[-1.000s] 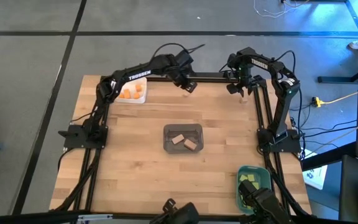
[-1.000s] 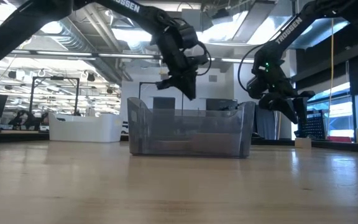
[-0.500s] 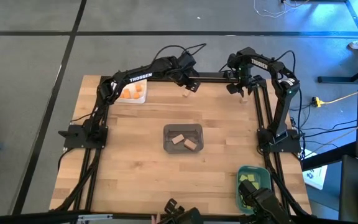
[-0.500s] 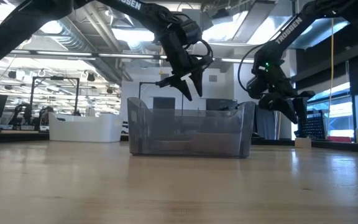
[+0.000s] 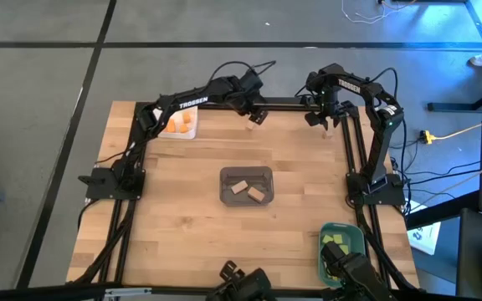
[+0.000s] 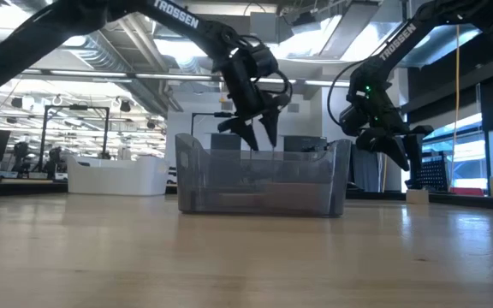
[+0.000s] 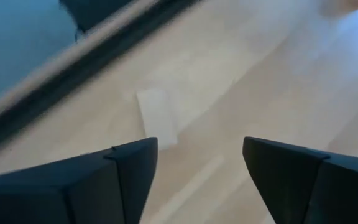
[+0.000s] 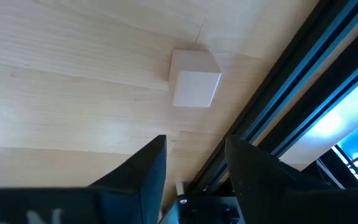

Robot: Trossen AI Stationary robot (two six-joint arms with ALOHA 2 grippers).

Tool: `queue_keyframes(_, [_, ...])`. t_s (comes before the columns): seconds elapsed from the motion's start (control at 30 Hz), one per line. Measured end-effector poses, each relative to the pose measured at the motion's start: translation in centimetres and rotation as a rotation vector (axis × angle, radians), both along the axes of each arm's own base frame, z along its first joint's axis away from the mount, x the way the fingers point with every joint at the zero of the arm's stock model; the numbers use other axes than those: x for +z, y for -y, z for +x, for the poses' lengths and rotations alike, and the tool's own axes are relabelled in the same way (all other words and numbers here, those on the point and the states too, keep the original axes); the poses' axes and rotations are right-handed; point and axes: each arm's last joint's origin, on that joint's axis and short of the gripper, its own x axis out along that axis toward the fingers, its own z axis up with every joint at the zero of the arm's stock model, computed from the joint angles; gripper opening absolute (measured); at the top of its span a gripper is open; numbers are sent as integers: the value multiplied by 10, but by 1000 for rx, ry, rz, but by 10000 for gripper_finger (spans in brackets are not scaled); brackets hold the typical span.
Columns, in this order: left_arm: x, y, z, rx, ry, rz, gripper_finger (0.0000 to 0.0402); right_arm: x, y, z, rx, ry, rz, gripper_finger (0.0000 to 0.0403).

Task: Sort & place blocks by color
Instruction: Put the brown block into the black bin

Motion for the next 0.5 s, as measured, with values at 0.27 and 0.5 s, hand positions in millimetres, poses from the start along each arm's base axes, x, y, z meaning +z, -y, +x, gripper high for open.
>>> queue_keyframes(0.27, [5, -13, -7, 71, 45, -64, 229, 0, 0, 0, 0, 2, -4, 166])
queue_keyframes(0.5, [32, -26, -7, 127, 136, -35, 229, -1, 2, 1, 0, 15, -27, 166])
